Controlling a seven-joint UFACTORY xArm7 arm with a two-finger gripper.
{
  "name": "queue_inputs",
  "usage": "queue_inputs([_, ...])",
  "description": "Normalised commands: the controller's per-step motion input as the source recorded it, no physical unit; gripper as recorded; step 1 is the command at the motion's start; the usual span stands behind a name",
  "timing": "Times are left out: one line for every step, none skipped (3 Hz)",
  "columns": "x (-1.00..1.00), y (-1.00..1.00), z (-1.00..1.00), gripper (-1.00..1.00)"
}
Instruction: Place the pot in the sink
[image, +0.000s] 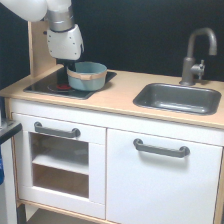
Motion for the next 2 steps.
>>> queue_inputs([0.81, -0.32, 0.98, -1.0])
queue_inputs([0.97, -0.01, 0.99, -1.0])
